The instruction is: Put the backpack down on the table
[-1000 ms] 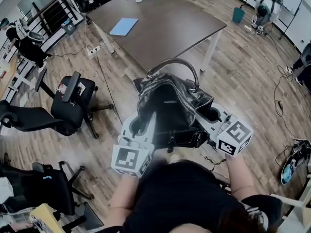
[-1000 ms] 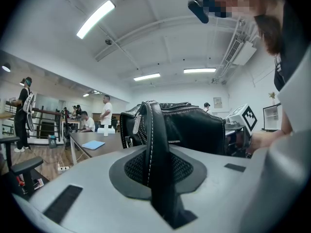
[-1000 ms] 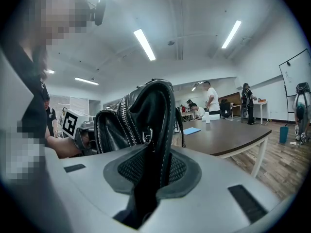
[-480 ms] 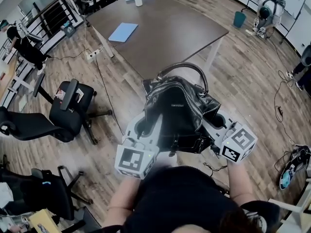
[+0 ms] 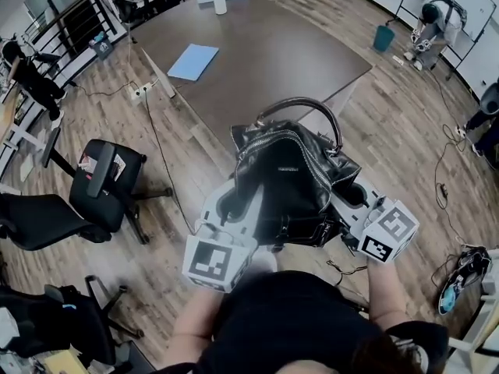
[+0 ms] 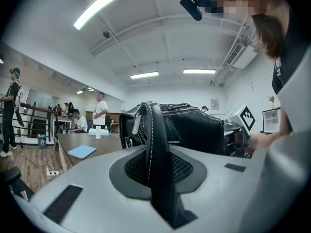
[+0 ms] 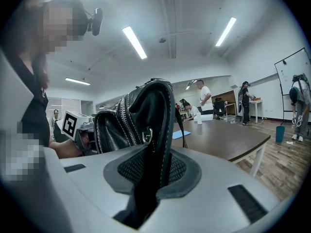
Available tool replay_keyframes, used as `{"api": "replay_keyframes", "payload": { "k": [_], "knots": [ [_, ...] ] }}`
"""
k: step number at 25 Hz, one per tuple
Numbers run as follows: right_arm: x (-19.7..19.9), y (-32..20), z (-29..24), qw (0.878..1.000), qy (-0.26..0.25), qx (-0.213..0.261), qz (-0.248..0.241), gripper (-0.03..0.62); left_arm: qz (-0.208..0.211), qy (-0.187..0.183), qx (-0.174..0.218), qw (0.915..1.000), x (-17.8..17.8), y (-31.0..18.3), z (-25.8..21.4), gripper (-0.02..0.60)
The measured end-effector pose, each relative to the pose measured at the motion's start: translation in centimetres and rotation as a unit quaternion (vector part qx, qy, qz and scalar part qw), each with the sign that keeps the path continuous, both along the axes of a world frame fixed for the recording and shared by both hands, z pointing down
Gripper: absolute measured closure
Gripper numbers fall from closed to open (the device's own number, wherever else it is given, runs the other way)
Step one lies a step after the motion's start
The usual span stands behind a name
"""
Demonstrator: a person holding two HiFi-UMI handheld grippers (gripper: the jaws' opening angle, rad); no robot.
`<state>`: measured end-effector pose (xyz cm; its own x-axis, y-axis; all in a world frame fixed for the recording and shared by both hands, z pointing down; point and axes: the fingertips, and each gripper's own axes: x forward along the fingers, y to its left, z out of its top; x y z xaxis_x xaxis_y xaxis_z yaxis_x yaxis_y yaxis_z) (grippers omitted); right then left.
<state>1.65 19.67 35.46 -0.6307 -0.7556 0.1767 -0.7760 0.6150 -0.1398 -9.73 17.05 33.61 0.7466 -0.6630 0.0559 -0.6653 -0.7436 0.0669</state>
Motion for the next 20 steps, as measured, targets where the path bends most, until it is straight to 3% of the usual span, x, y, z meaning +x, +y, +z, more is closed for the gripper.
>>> {"api": "replay_keyframes", "payload": {
  "k": [20],
  "knots": [
    [-3.8, -15.2, -3.3, 0.998, -0.006, 0.022, -0.06, 0.513, -0.048, -0.002, 0.017, 0.9987, -4.0, -13.6, -3.4, 0.497]
  ]
}}
